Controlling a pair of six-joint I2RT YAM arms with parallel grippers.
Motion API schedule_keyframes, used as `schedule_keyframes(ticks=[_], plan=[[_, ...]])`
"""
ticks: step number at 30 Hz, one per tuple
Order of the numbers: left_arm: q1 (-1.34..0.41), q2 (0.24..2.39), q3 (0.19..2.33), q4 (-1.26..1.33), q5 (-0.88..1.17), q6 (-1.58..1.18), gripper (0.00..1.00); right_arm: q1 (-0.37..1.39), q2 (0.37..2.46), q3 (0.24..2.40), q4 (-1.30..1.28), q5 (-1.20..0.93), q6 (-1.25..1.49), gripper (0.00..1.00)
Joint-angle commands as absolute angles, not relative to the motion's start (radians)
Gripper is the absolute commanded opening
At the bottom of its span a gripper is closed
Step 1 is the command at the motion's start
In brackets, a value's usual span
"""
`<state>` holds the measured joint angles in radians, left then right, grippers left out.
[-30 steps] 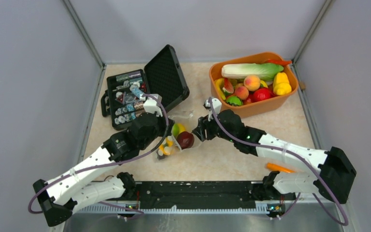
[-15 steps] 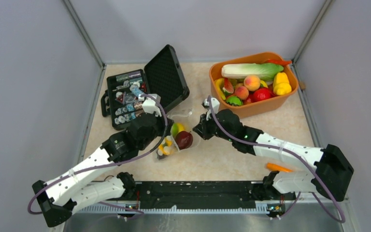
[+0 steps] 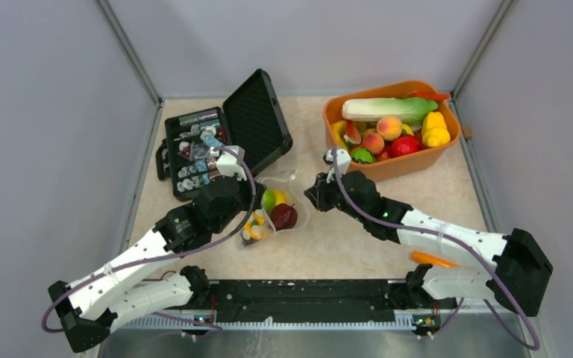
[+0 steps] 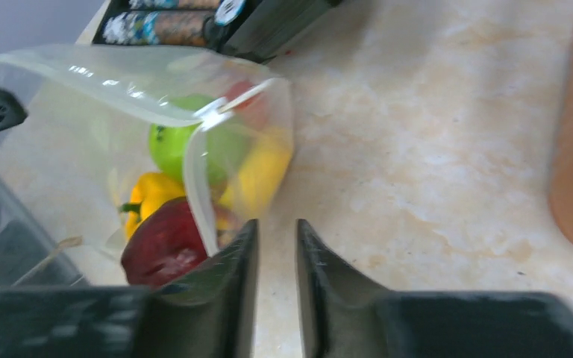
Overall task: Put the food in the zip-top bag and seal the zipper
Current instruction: Adjust the zipper food storage bag at the center of the board, then pick up the fake fruit from the bin.
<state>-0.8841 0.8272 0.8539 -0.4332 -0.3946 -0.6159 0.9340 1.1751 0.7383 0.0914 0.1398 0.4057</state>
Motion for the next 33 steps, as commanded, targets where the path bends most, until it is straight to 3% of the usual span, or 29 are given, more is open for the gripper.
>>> schedule_keyframes(ticks=[1, 3, 9, 18, 24, 29, 33], plan=[[-0.884, 0.823, 0.856, -0.39, -0.411, -0.617, 0.0, 0.941, 1.045, 0.711, 0.118, 0.335, 0.378, 0.32], [-0.884, 0.824, 0.855, -0.388, -0.406, -0.618, 0.0, 0.923, 0.987, 0.718, 0.097, 0.423, 0.338, 0.4], [-0.884, 0.828, 0.853, -0.385, -0.392, -0.62, 0.0, 0.712, 0.918, 0.775, -0.009, 0.477, 0.299, 0.44], [-0.884, 0.828, 0.854, -0.389, -0.388, -0.621, 0.0, 0.342, 1.023, 0.902, -0.137, 0.233, 0.31, 0.45], [-0.884, 0.818, 0.85, -0.399, -0.393, -0.625, 0.0, 0.28, 1.156, 0.998, -0.204, 0.181, 0.305, 0.48], [-0.884, 0.814, 0.852, -0.404, -0.398, -0.623, 0.0, 0.265, 1.228, 1.038, -0.198, 0.167, 0.311, 0.63], [-0.884, 0.813, 0.852, -0.407, -0.398, -0.623, 0.0, 0.223, 1.261, 1.078, -0.204, 0.127, 0.325, 0.68]])
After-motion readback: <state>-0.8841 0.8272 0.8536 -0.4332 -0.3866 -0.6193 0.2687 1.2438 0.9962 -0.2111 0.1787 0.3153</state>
